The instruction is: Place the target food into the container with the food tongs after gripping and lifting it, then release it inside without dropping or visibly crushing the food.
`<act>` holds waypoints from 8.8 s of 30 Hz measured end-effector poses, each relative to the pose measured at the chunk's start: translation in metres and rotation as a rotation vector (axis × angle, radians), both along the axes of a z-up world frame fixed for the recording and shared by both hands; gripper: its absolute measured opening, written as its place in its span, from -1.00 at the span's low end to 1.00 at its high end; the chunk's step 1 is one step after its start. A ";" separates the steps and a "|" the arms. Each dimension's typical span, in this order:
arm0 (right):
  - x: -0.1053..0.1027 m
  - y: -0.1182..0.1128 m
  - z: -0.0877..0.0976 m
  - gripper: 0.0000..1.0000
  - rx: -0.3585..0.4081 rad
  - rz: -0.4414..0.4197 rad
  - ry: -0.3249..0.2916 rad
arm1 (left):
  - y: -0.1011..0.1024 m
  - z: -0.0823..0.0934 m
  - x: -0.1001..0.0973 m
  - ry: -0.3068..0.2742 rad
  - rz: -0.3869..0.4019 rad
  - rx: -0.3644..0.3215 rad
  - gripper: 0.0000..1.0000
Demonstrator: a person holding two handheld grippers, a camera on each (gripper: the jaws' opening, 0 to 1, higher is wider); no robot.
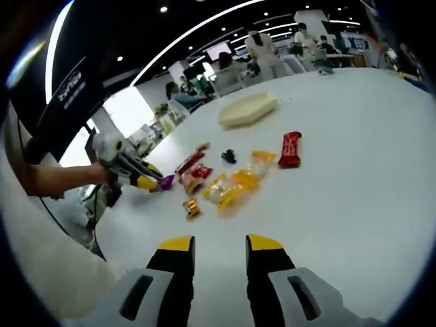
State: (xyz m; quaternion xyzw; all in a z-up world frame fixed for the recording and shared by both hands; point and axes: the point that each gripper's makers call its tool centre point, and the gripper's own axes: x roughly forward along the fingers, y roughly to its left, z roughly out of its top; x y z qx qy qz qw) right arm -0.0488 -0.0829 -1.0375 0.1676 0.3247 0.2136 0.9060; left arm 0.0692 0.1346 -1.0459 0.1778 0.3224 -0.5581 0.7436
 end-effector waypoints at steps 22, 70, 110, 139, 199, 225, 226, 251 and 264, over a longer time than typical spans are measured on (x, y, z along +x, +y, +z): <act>-0.001 0.011 0.013 -0.42 0.084 0.011 -0.050 | -0.018 0.056 -0.001 -0.005 0.383 -0.227 -0.60; 0.015 0.006 0.069 0.06 -0.045 0.279 -0.390 | -0.018 0.137 0.041 -0.130 0.710 -0.305 -0.59; 0.052 0.053 0.105 0.22 -0.088 0.308 -0.411 | -0.053 0.142 0.088 -0.164 0.638 -0.439 -0.59; 0.041 0.026 0.099 0.10 -0.148 0.155 -0.347 | -0.066 0.146 0.134 -0.145 0.622 -0.457 -0.59; 0.048 -0.004 0.081 0.05 -0.096 0.052 -0.309 | -0.096 0.114 0.209 -0.139 0.666 -0.308 -0.60; 0.053 -0.012 0.071 0.03 -0.080 0.044 -0.277 | -0.104 0.076 0.251 -0.119 0.822 -0.238 -0.59; 0.052 -0.012 0.071 0.03 -0.079 0.043 -0.275 | -0.104 0.075 0.252 -0.120 0.825 -0.239 -0.59; 0.058 -0.027 0.055 0.01 -0.091 0.010 -0.224 | -0.105 0.046 0.268 -0.082 0.917 -0.229 -0.59; 0.060 -0.022 0.055 0.01 -0.081 0.028 -0.226 | -0.097 0.056 0.240 -0.119 0.852 -0.230 -0.58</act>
